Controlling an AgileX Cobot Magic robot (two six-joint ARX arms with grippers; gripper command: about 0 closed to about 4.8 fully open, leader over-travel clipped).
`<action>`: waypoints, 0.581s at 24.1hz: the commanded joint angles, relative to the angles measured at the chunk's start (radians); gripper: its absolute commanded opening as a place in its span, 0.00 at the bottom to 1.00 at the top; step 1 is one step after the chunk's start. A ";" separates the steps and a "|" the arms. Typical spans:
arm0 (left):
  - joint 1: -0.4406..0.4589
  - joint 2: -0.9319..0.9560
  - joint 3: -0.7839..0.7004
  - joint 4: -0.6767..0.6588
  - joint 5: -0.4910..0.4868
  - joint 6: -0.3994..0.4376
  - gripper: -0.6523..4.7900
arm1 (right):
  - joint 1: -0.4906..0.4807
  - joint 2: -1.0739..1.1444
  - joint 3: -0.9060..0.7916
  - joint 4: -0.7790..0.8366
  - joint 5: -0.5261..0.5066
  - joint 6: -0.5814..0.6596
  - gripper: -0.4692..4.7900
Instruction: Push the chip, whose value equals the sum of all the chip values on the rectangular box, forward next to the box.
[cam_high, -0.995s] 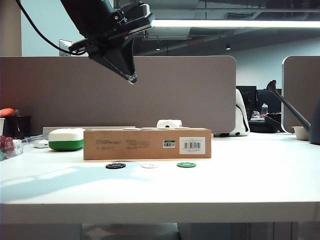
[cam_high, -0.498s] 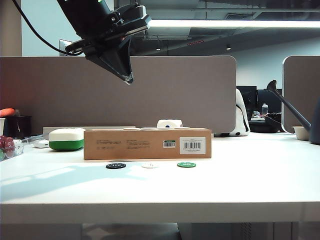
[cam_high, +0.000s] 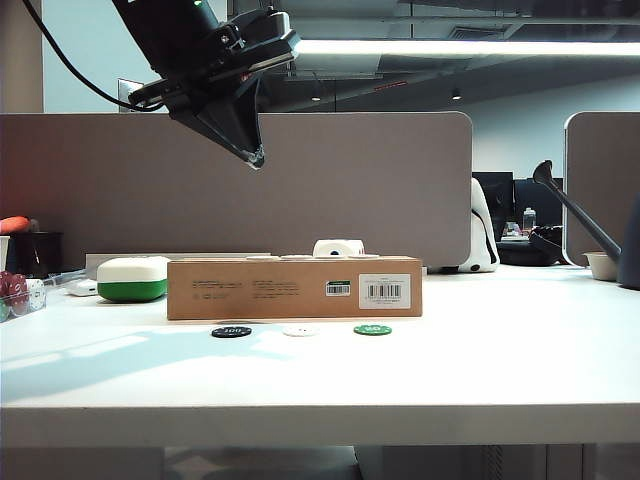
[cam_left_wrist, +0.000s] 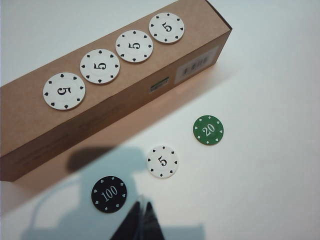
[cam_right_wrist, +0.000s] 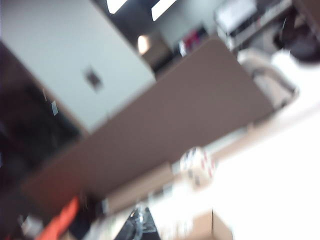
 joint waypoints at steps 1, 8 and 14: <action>-0.001 -0.002 0.003 0.013 0.000 0.000 0.11 | 0.026 0.285 0.157 -0.024 -0.228 -0.105 0.08; -0.001 -0.002 0.003 0.020 0.000 0.000 0.11 | 0.248 0.873 0.440 -0.322 -0.174 -0.411 0.08; -0.001 -0.003 0.003 0.022 0.000 0.000 0.11 | 0.339 1.171 0.503 -0.391 -0.143 -0.495 0.08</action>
